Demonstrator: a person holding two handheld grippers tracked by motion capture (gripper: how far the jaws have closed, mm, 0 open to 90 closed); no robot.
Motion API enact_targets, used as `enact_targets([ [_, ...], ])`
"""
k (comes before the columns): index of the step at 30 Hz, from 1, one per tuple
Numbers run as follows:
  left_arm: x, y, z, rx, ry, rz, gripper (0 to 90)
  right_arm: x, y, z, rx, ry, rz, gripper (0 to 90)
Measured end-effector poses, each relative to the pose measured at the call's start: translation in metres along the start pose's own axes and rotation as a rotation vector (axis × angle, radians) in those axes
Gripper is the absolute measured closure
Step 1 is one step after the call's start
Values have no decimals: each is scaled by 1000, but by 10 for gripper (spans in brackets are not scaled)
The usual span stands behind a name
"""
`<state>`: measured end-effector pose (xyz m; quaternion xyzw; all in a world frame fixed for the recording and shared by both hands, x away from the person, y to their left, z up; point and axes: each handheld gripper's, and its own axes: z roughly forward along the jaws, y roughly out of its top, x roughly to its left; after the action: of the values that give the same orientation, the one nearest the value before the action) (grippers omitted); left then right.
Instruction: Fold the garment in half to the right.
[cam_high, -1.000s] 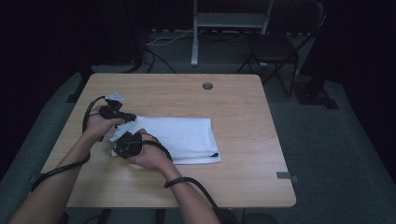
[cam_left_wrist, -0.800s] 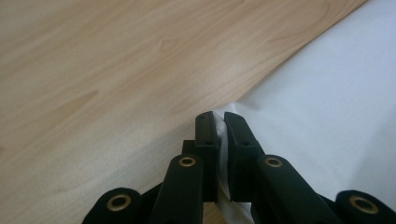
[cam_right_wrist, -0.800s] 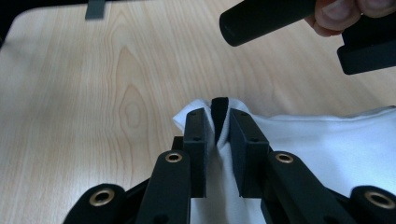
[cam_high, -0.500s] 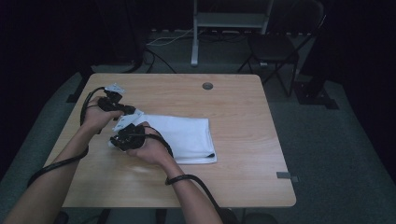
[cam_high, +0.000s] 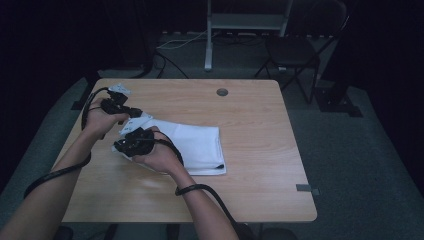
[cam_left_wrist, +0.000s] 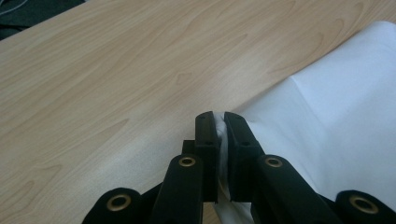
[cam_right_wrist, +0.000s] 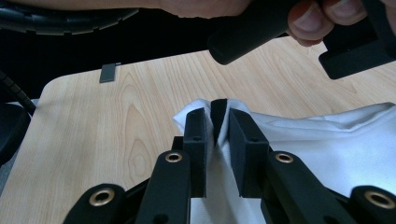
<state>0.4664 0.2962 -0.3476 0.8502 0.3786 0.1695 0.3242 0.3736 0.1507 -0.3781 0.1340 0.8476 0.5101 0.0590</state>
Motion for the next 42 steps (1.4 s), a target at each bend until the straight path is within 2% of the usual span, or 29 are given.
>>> enact_targets([
  [10, -1, 2, -4, 0, 2, 5, 847, 1, 7, -2, -31, 16, 13, 781],
  [16, 0, 2, -6, -4, 0, -1, 848, 2, 8, 1, -18, 15, 6, 788],
  [19, 3, -3, -2, 2, -1, -7, 845, 3, 6, 4, 21, -15, -18, 738],
  [20, 5, -7, 1, 7, 0, 0, 839, 3, 4, 8, 42, -43, -29, 631],
  [21, 5, -8, 3, 4, -1, -3, 834, 2, 3, 10, 57, -59, -40, 600],
  [26, 11, -19, 14, 2, -16, -18, 810, 3, -1, 26, 121, -74, -53, 461],
  [27, 11, -21, 16, 3, -17, -24, 810, 3, -1, 32, 140, -74, -68, 431],
  [35, 16, -31, 22, 20, -28, -37, 814, 7, -12, 69, 248, -77, -109, 357],
  [42, 19, -34, 23, 38, -29, -33, 819, 4, -17, 81, 271, -93, -94, 342],
])
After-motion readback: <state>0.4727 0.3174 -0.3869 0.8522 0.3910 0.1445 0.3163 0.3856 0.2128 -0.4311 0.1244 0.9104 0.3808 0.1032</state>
